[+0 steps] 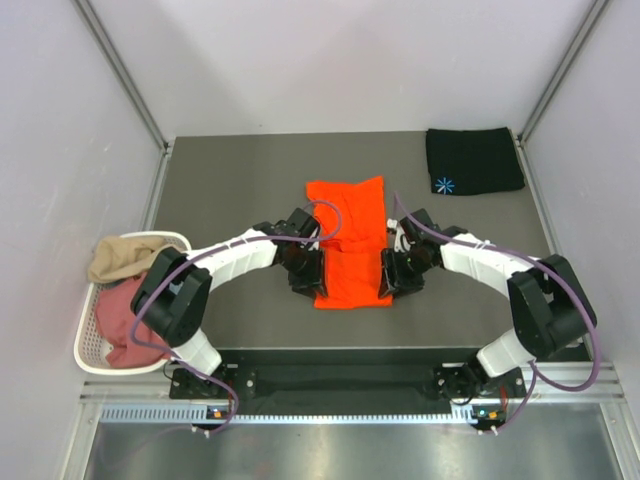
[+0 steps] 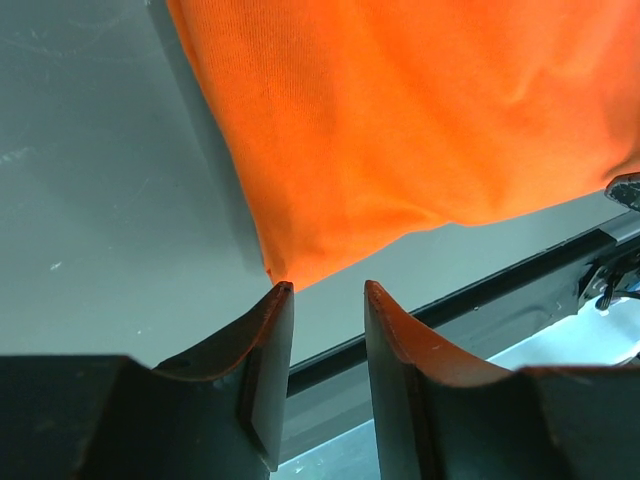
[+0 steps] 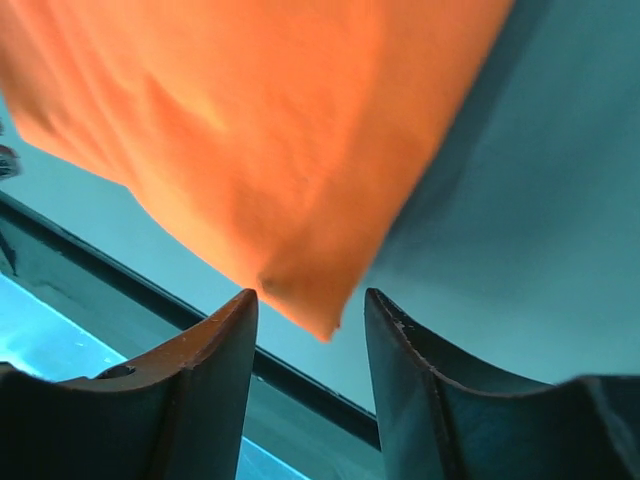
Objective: Fold and stack the t-shirts
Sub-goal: Fold the tshirt
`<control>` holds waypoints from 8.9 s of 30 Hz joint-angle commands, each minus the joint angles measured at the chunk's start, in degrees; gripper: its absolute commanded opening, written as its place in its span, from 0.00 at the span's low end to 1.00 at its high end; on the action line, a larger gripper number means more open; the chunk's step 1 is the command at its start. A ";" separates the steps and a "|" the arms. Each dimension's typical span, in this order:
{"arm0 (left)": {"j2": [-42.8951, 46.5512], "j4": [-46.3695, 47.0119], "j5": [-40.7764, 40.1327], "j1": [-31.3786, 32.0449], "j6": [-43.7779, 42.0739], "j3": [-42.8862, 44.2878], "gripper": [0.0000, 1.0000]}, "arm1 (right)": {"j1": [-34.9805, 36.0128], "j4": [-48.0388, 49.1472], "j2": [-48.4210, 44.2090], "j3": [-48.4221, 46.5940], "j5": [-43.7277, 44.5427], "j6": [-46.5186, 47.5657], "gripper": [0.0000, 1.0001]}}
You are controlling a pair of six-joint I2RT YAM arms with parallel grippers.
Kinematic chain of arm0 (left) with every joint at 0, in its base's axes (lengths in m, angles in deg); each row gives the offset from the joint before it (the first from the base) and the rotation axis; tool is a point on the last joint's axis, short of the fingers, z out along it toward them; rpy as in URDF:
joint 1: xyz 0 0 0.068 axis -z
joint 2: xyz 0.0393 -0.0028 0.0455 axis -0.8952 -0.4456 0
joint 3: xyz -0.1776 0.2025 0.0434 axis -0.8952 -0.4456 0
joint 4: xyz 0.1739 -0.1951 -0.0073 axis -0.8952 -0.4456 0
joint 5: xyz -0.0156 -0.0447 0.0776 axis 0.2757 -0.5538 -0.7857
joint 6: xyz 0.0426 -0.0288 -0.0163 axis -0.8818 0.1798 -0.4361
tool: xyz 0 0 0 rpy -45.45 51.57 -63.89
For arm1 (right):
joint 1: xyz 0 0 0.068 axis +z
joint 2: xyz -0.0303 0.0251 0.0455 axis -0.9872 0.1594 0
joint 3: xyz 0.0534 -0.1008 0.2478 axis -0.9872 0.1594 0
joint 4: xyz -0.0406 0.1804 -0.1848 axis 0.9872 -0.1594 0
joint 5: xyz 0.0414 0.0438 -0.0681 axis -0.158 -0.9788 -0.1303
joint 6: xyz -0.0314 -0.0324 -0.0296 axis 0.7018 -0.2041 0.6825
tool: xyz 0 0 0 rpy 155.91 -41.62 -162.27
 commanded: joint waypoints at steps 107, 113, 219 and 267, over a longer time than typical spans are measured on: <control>-0.27 -3.19 -2.14 -14.16 -7.16 11.27 0.56 | -15.95 -9.46 18.45 -31.72 -0.77 6.95 0.59; 4.30 -0.99 0.42 -11.79 -6.37 3.98 0.57 | -14.72 -7.00 10.90 -20.39 -6.32 6.16 0.73; -12.11 2.53 9.11 -15.13 3.92 23.12 0.00 | -13.93 -0.84 16.93 -26.96 -21.09 -2.98 0.00; -15.75 -13.12 -1.87 -19.70 -2.50 42.33 0.68 | -11.57 -19.48 24.78 -52.04 1.31 3.44 0.70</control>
